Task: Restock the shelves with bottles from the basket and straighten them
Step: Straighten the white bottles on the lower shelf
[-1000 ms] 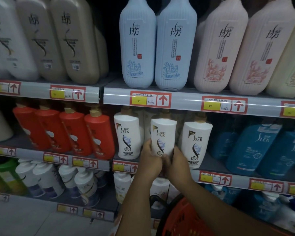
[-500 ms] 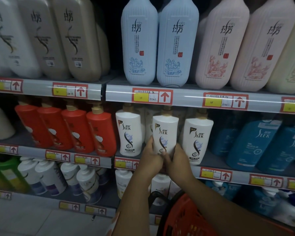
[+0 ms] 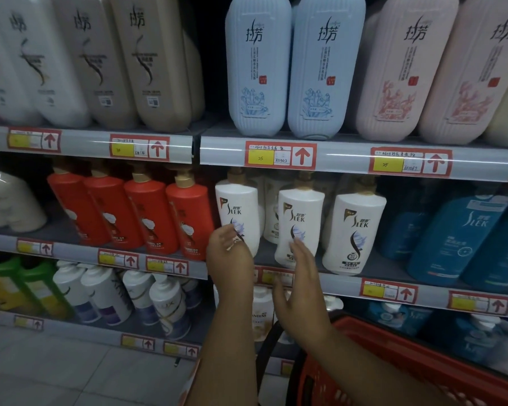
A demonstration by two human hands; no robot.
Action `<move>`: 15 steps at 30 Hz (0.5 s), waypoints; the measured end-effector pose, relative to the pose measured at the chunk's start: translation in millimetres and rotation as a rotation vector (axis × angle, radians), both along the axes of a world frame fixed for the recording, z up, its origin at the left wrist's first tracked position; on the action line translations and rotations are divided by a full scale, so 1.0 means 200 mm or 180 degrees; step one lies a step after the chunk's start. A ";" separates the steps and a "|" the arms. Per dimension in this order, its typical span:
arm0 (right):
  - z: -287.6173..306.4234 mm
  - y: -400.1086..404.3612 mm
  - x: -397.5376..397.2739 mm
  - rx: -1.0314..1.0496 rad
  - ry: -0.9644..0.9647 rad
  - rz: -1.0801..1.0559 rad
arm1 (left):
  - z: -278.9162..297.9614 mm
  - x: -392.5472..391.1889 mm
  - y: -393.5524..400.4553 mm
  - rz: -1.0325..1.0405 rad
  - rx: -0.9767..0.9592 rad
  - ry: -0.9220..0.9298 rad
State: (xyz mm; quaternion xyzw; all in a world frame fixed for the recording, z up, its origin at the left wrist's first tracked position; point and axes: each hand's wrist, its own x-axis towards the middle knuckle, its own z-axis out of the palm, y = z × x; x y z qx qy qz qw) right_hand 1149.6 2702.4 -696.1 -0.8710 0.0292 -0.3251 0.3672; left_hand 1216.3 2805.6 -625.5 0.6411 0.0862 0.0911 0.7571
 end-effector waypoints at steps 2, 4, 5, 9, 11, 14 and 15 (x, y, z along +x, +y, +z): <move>0.01 0.05 0.04 0.0055 0.0140 0.0219 | -0.02 0.01 0.01 -0.0035 -0.0063 0.0103; 0.04 0.10 0.09 0.0216 0.0294 0.0355 | -0.05 0.02 0.02 -0.0328 -0.0099 0.0200; 0.05 0.11 0.12 0.0330 0.0365 0.0383 | -0.06 0.03 0.02 -0.0471 -0.0046 0.0249; 0.10 0.16 0.26 0.0600 0.0502 0.0280 | -0.08 0.08 0.04 -0.0781 0.0072 0.0332; 0.09 0.15 0.32 0.0610 0.0609 0.0242 | -0.06 0.08 0.05 -0.0881 0.0164 0.0384; 0.09 0.15 0.37 0.0704 0.0786 0.0281 | -0.07 0.09 0.04 -0.0901 0.0267 0.0346; 0.10 0.15 0.38 0.0738 0.0813 0.0256 | -0.07 0.09 0.03 -0.0883 0.0272 0.0332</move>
